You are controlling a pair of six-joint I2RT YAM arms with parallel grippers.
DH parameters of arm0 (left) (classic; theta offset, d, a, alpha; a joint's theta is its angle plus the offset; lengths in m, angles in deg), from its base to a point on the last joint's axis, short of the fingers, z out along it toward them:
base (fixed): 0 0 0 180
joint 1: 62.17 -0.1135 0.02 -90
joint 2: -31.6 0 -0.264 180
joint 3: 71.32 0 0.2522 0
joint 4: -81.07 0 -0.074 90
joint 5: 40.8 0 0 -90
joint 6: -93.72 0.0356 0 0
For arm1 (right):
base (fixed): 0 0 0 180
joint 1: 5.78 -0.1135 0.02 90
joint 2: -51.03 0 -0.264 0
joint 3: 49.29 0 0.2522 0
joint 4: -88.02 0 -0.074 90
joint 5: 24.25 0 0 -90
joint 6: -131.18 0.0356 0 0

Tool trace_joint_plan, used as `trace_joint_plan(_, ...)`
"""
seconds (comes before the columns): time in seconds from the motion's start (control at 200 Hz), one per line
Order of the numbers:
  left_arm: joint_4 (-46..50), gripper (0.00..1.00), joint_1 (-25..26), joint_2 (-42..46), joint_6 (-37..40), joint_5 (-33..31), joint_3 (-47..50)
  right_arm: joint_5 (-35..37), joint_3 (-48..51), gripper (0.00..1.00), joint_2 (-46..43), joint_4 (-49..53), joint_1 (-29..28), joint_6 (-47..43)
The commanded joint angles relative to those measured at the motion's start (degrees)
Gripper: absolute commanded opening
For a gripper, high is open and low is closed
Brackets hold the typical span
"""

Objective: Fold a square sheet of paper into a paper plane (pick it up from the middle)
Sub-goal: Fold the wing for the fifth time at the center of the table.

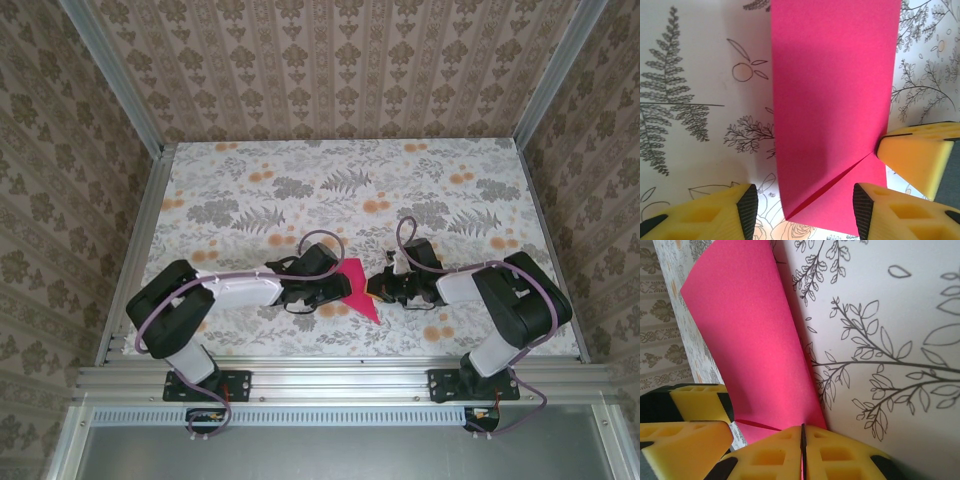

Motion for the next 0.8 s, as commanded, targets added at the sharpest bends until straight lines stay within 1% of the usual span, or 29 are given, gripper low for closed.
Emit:
trace_joint_plan(0.0, -2.7, 0.56, 0.3, -0.9, -2.4, 0.3, 1.3, 6.3, 1.9, 0.1, 4.0, 1.9, 0.1, 0.1)
trace_joint_plan(0.105, -4.6, 0.54, 0.2, -1.9, -2.7, 1.3, 1.1, 6.2, 2.1, 0.1, 4.2, 1.7, 0.3, 0.1)
trace_joint_plan(0.43, -8.1, 0.42, 0.2, -3.7, -2.3, 2.9, -0.9, 5.5, 2.6, 0.11, 4.4, 0.9, 0.8, 0.0)
trace_joint_plan(0.66, -9.0, 0.38, 0.2, -4.4, -1.9, 2.2, -1.6, 4.5, 2.6, 0.12, 5.4, 0.0, 1.0, 0.1)
trace_joint_plan(0.795, -8.6, 0.31, 0.1, -4.5, -0.7, 1.5, -2.5, 3.8, 2.5, 0.12, 5.7, -0.6, 1.0, 0.2)
